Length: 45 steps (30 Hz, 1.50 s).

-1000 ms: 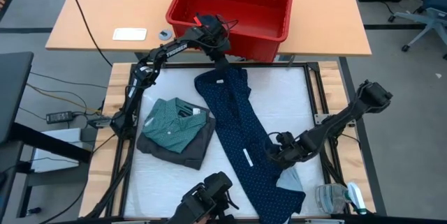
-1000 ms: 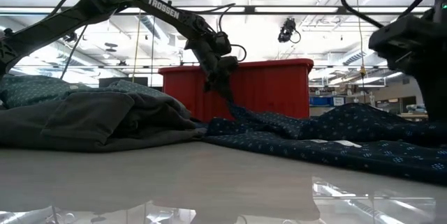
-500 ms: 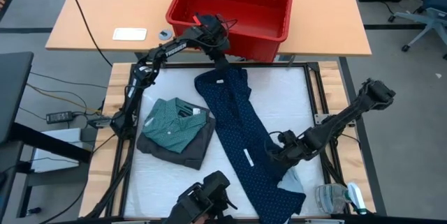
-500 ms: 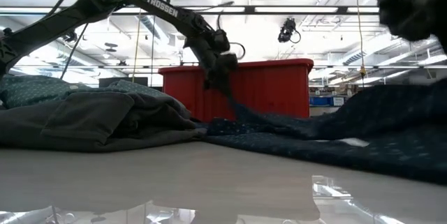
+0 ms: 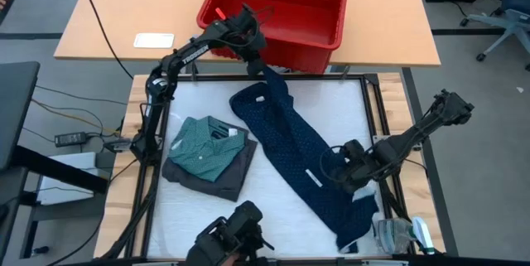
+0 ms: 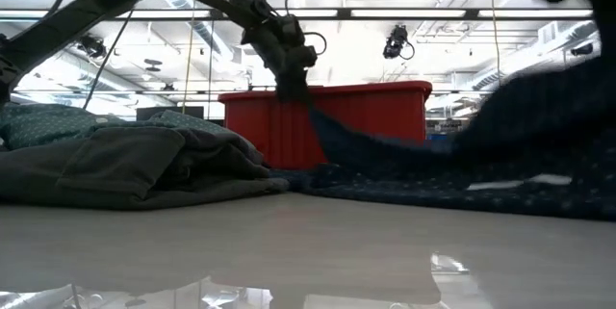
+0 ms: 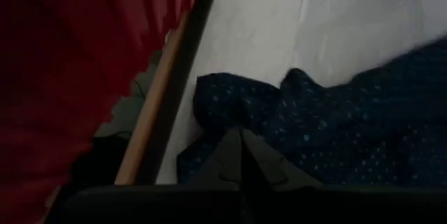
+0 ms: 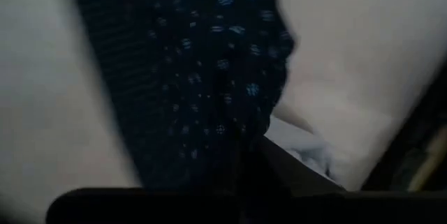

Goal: Fold laundry
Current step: Fold the dark blue polo

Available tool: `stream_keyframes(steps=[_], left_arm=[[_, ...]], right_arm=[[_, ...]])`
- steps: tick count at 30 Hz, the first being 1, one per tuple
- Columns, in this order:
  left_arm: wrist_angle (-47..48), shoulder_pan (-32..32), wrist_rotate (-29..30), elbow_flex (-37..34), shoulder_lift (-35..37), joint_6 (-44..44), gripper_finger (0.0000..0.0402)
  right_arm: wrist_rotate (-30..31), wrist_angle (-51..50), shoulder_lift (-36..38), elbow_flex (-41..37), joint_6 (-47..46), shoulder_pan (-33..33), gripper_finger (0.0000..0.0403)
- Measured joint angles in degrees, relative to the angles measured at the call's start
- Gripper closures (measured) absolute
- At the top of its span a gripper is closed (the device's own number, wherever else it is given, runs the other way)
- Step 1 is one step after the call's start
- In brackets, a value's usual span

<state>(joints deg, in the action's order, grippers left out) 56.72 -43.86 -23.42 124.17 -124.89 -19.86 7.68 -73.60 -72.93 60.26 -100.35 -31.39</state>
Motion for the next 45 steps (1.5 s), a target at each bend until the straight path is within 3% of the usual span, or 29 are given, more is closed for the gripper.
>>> stream_keyframes(steps=[8,14,18,22,29,34,38,42,45], left_arm=[[-2.9,-1.4,5.1,-9.8,-0.5,-0.3,0.0401],[-3.1,-3.1,9.2,-13.9,-0.3,-0.6,0.0401],[-3.3,-5.4,10.6,-13.8,0.0,-0.5,0.0401],[-3.8,-8.2,10.7,-13.8,0.2,-0.5,0.0401],[-3.7,-10.8,11.3,-13.8,0.2,-1.3,0.0401],[-4.3,-11.4,11.1,-13.8,0.2,-2.0,0.0401],[-4.8,-12.3,10.9,-13.8,0.2,-2.1,0.0401],[-5.0,-12.9,10.7,-13.8,0.2,-2.2,0.0401],[-5.0,-13.4,10.1,-13.8,0.2,-2.2,0.0401]], right_arm=[[0.0,5.5,-0.1,-15.0,-10.9,2.5,0.0336],[3.5,5.3,0.1,-11.3,-14.1,2.4,0.027],[2.0,5.0,0.1,-7.8,-15.1,1.1,0.0237],[-3.8,13.7,-0.5,-8.8,-13.7,-1.2,0.0232],[-4.7,27.0,-8.1,-12.1,-15.1,-5.0,0.0244],[-14.1,37.9,-15.0,-12.7,-14.7,-7.4,0.0248],[-24.9,41.4,-18.8,-12.4,-15.5,-10.6,0.0248],[-31.1,35.6,-19.2,-8.0,-15.6,-13.5,0.0248],[-30.7,22.1,-18.3,-3.6,-15.3,-15.1,0.0248]])
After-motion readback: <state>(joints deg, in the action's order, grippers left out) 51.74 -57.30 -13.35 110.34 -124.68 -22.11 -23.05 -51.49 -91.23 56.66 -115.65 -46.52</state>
